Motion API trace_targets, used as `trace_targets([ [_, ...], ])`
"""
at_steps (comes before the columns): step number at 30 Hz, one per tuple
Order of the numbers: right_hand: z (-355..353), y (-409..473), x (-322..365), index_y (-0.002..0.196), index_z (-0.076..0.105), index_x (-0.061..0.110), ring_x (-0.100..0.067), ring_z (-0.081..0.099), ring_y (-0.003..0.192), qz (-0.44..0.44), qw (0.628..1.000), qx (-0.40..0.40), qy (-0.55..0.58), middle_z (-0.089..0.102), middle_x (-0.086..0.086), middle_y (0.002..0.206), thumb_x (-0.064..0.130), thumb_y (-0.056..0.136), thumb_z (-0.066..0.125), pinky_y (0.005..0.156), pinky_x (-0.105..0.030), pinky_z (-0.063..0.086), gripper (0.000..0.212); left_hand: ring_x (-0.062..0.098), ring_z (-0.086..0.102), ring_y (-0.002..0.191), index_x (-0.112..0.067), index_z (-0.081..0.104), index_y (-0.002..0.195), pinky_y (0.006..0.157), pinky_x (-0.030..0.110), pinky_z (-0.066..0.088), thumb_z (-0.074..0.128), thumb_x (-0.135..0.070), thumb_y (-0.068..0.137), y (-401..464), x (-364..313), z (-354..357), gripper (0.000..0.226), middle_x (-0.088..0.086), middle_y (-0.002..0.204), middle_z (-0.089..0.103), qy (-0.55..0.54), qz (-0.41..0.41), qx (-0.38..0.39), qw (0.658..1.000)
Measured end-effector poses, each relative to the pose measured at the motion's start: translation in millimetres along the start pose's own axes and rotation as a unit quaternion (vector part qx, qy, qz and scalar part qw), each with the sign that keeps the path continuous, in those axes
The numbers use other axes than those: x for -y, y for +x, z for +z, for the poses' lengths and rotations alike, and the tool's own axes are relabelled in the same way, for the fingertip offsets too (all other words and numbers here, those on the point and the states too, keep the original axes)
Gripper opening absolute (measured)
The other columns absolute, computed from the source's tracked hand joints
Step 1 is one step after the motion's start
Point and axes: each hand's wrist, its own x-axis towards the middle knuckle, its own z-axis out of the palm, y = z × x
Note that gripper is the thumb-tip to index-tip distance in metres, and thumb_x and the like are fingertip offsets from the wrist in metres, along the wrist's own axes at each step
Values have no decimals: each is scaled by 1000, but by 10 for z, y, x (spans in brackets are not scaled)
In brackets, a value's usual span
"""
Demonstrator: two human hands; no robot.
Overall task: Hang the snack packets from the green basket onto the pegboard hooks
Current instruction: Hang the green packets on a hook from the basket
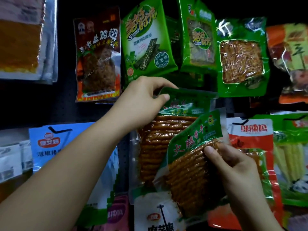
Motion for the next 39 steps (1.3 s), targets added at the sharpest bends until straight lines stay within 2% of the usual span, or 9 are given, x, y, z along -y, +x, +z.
trace_targets([
  [4,45,16,52,78,75,36,-1,69,70,-10,1000,13,20,74,10,76,49,62,64,55,-9,49,23,8,63,87,-32,71,92,77,23,49,73,-34,78,99,24,45,15,-11,85,69,-58,-28,-40,997],
  [11,120,64,-12,78,76,26,-9,70,72,-7,999,18,38,75,2,77,45,64,66,62,-16,54,25,16,63,78,-25,67,81,71,26,48,75,-35,76,202,117,135,13,3,85,68,-121,-142,-32,982],
  [17,134,66,-82,73,77,28,-7,71,70,23,998,27,59,76,3,76,36,68,67,60,-13,53,13,17,62,74,-19,70,85,72,28,50,75,-33,77,236,81,93,17,4,83,68,-131,-152,7,980],
  [22,179,69,-178,76,75,23,-9,72,75,49,997,22,60,76,5,80,40,66,68,63,-16,55,21,8,65,56,-22,71,73,51,14,49,75,-29,76,263,111,111,8,-4,64,71,-166,-182,22,969],
  [26,196,104,-294,79,75,20,-12,73,77,63,997,23,44,76,3,79,29,77,71,69,-23,56,10,20,70,74,-19,72,90,68,27,52,71,-26,79,314,269,187,14,4,81,73,-223,-267,41,937],
  [28,209,121,-374,79,75,18,-13,73,75,76,996,23,41,76,2,77,25,80,71,66,-21,56,7,20,68,80,-22,71,81,76,29,51,70,-22,81,308,408,274,2,2,80,71,-209,-260,34,942],
  [31,268,161,-502,81,75,15,-15,73,76,86,996,10,38,76,0,77,21,81,72,68,-23,56,7,14,62,80,-29,69,74,72,25,47,67,-20,85,298,635,433,14,-5,78,68,-159,-221,-11,962],
  [34,374,228,-623,83,74,13,-17,73,80,101,995,4,24,76,0,79,22,82,71,75,-29,58,10,21,66,85,-28,68,77,81,33,53,70,-19,82,315,813,561,11,6,88,72,-118,-213,-60,968],
  [39,625,400,-924,100,72,15,-22,69,93,155,986,-3,-65,75,-1,95,44,81,68,88,-46,53,35,27,66,90,-20,67,89,79,34,52,76,-19,76,307,1160,701,15,6,91,68,-35,-259,-111,959],
])
